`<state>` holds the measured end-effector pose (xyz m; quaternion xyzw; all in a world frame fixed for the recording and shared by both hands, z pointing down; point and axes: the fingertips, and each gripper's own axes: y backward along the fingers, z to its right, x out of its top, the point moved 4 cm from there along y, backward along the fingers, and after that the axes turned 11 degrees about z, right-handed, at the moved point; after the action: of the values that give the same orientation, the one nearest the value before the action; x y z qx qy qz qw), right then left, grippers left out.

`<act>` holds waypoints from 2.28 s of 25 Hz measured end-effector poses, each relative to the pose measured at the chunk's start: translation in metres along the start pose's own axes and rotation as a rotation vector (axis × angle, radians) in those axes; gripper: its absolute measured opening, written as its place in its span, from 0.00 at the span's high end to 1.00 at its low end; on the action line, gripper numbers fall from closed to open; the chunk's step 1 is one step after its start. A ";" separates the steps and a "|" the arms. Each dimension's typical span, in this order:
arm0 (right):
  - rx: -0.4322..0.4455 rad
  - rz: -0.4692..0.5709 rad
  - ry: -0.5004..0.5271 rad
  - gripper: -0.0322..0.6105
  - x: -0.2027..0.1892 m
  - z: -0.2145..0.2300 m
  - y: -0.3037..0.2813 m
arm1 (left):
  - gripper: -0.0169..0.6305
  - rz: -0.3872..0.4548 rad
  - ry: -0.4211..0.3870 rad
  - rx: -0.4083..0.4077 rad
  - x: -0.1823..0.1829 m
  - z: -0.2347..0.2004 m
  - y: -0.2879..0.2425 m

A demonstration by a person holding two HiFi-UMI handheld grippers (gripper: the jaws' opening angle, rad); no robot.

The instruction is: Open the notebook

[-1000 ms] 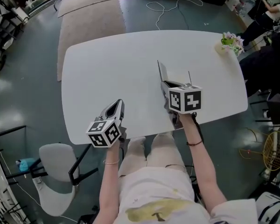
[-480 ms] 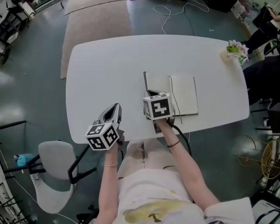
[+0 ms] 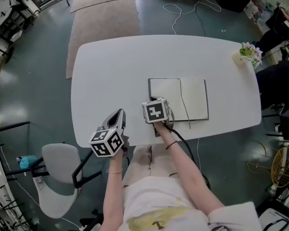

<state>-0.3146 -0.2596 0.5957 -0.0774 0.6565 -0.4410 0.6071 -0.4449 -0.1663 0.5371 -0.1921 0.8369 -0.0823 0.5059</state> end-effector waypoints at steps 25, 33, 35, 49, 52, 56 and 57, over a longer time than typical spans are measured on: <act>0.392 0.467 -0.207 0.91 0.053 0.036 0.108 | 0.98 0.118 -0.180 -0.246 0.038 0.071 -0.013; 0.413 0.681 -0.197 0.94 0.079 0.083 0.181 | 0.98 0.226 -0.252 -0.267 0.066 0.117 -0.001; 0.410 0.719 -0.191 0.94 0.081 0.094 0.194 | 0.98 0.255 -0.270 -0.262 0.071 0.125 0.002; 0.295 0.884 -0.186 0.94 0.093 0.143 0.247 | 0.97 0.416 -0.334 -0.174 0.099 0.149 0.028; 0.258 0.899 -0.175 0.94 0.094 0.148 0.251 | 0.98 0.426 -0.342 -0.164 0.102 0.148 0.030; 0.219 0.910 -0.159 0.94 0.094 0.149 0.255 | 0.97 0.439 -0.338 -0.157 0.108 0.144 0.032; 0.210 0.913 -0.154 0.94 0.094 0.149 0.256 | 0.98 0.443 -0.339 -0.157 0.110 0.143 0.033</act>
<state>-0.0979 -0.2385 0.3735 0.2483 0.5282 -0.1860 0.7904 -0.3722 -0.1729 0.3688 -0.0542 0.7658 0.1285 0.6277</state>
